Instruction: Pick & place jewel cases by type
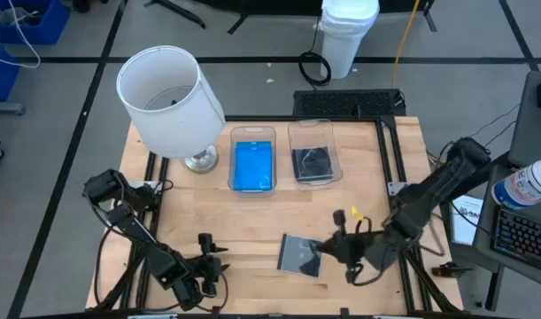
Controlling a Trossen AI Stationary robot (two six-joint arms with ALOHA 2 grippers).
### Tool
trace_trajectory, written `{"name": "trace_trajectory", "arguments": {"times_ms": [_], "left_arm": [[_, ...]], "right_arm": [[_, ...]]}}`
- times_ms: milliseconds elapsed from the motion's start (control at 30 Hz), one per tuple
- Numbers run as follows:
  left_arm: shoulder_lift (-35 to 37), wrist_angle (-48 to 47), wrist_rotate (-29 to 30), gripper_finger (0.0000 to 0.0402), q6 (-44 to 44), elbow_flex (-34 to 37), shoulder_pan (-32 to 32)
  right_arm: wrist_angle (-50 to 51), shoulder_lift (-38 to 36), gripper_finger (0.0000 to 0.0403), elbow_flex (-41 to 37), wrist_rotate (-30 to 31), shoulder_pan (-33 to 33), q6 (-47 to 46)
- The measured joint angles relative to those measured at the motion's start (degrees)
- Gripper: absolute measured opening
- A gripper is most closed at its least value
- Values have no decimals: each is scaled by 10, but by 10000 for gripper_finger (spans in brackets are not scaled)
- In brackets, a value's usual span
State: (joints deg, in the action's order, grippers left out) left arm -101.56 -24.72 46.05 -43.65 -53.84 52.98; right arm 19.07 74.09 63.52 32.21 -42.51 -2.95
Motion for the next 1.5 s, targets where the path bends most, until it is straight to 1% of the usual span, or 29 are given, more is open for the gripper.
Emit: {"name": "trace_trajectory", "arguments": {"times_ms": [67,133,233,300,400,500,633,733,800,900,967,1033,1067,1200,1300,1400,1500], "left_arm": [[0,23,4,241,39,0,-10],[0,45,-2,241,88,0,-24],[0,81,-47,241,153,0,-48],[0,105,-77,241,196,0,-67],[0,138,-80,241,261,0,-100],[0,175,-87,241,320,0,-136],[0,237,-132,241,390,0,-185],[-5,288,-171,241,429,0,-220],[-15,330,-193,241,449,0,-237],[-46,422,-245,241,485,0,-252],[-74,475,-274,241,516,0,-254],[-98,513,-281,241,540,0,-250],[-107,529,-280,241,543,0,-247],[-123,555,-277,241,534,0,-239],[-123,563,-264,241,544,0,-231],[-123,554,-256,241,551,-13,-227],[-123,497,-256,241,540,-54,-225]], "right_arm": [[-129,7,1,-83,35,-3,48],[-263,11,1,-169,36,12,113],[-456,11,1,-271,38,49,153],[-541,4,1,-317,39,68,157],[-596,1,1,-361,33,89,141],[-609,1,1,-390,40,101,115],[-603,0,1,-397,34,110,75],[-604,-12,1,-397,-7,114,48],[-599,-27,1,-395,-21,114,20],[-588,-38,1,-388,-21,93,-37],[-584,-23,1,-382,-19,64,-33],[-573,-9,0,-371,5,37,-21],[-572,-2,0,-363,28,25,-21],[-560,11,0,-356,105,0,-24],[-525,10,0,-357,142,-6,-61],[-477,11,0,-357,144,-7,-104],[-438,10,0,-357,143,-6,-138]]}}
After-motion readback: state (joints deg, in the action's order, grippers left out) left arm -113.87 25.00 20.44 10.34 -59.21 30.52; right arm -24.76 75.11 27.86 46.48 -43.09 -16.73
